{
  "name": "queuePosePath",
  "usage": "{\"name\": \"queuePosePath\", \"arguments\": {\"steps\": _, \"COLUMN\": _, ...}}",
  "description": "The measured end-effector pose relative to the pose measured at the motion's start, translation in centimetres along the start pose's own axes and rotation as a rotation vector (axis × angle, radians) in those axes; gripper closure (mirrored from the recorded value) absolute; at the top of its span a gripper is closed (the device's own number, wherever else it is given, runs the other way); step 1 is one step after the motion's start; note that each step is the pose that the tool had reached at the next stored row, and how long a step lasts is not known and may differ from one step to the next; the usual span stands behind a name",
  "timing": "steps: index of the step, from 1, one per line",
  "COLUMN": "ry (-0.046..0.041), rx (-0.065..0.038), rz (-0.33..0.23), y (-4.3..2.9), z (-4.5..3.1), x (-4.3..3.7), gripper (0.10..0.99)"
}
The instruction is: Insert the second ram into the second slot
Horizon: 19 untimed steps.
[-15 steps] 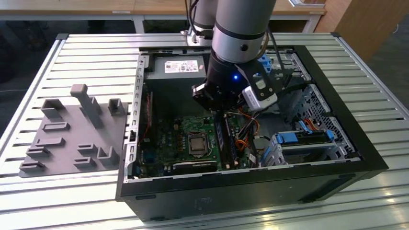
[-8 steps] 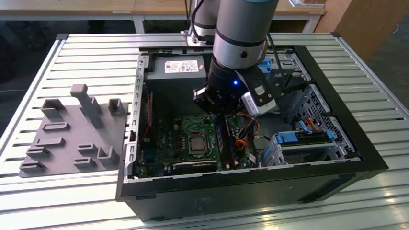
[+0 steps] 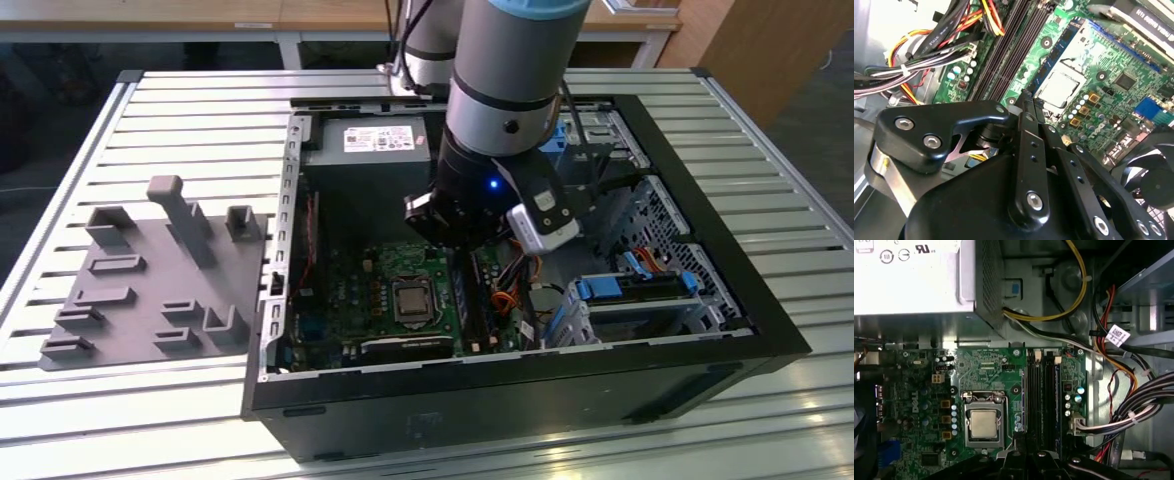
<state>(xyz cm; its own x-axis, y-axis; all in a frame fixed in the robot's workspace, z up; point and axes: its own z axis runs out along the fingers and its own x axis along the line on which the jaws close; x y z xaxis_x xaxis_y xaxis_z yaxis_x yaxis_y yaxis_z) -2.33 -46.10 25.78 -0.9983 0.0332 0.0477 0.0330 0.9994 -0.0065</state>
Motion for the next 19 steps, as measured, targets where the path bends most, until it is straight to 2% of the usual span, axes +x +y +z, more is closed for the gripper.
{"name": "queuePosePath", "arguments": {"steps": 3, "ry": 0.0003, "rx": 0.001, "rz": -0.006, "y": 0.0, "z": 0.27, "x": -0.28, "gripper": 0.973}}
{"name": "queuePosePath", "arguments": {"steps": 9, "ry": 0.0003, "rx": 0.001, "rz": -0.021, "y": 0.01, "z": 1.08, "x": -0.35, "gripper": 0.973}}
{"name": "queuePosePath", "arguments": {"steps": 19, "ry": 0.0003, "rx": -0.002, "rz": -0.028, "y": 0.02, "z": 1.47, "x": -0.66, "gripper": 0.973}}
